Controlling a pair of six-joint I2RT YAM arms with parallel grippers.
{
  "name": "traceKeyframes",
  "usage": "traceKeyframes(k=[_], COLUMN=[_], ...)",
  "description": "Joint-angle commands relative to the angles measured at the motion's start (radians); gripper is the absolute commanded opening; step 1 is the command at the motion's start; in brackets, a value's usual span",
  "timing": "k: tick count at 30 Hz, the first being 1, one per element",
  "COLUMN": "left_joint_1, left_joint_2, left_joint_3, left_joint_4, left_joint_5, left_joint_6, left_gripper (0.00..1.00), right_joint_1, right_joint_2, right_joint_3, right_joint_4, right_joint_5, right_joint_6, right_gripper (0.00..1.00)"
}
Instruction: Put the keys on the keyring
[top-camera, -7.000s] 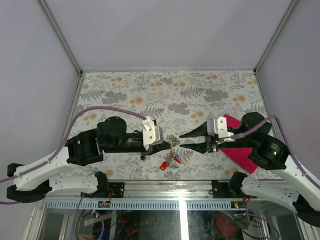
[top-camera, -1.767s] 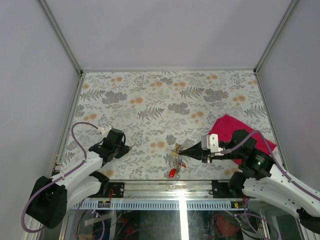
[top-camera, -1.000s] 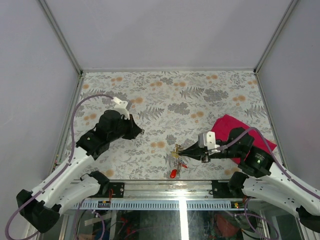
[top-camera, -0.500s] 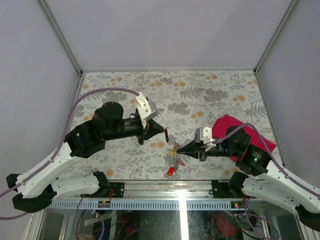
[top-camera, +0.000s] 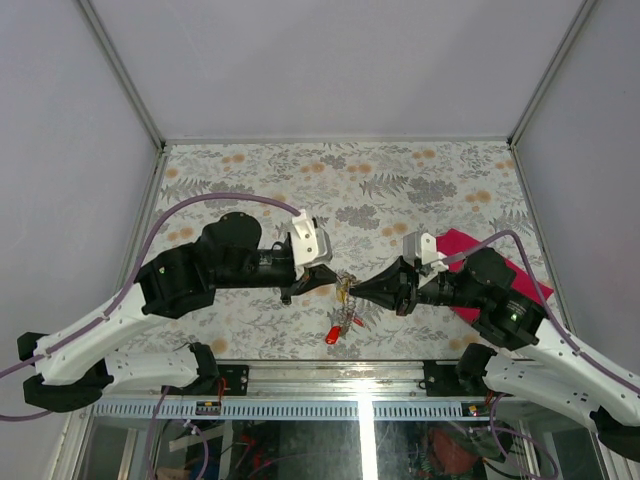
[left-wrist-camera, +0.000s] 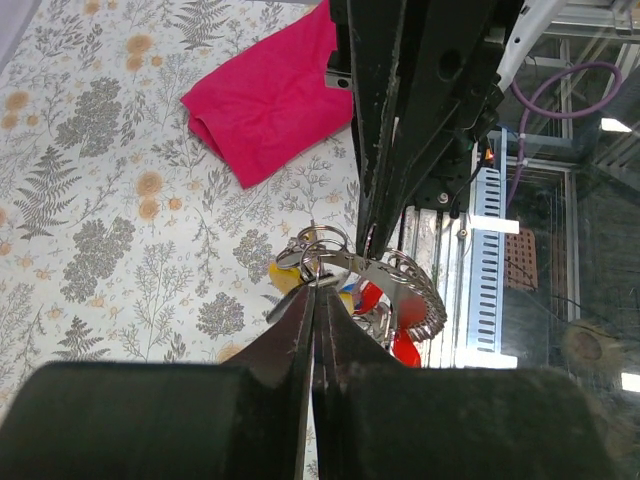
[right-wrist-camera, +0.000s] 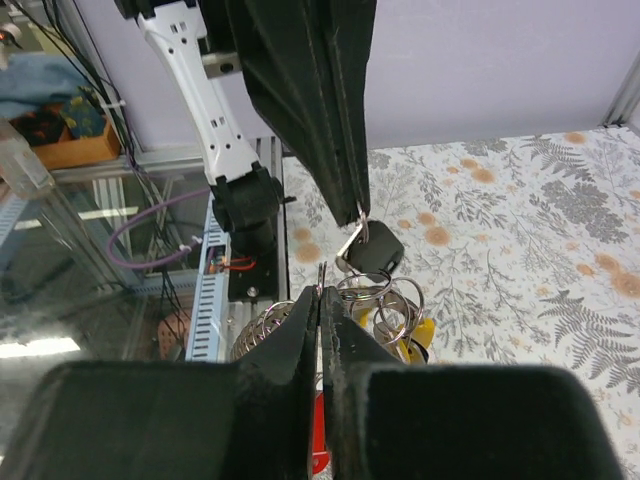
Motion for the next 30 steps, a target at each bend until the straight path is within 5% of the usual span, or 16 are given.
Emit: traceKeyframes(k=[1, 30], left_joint_1=[-0.019, -0.059], left_joint_2=[-0.002, 0.006], left_joint_3=[0.026, 0.043], left_joint_4=[-0.003, -0.018], left_joint_5=[0.006, -0.034], left_joint_6=[0.032, 0.033], left_gripper=[0.00, 0.00], right_joint_1=[0.001, 0.002], right_joint_2=[0.005, 0.046], right_joint_3=[0.073, 0.061], right_joint_4=[0.133, 0.131], right_joint_5=[0.021, 0.068], right_joint_6=[0.104, 0.193], right_gripper=[0.00, 0.00])
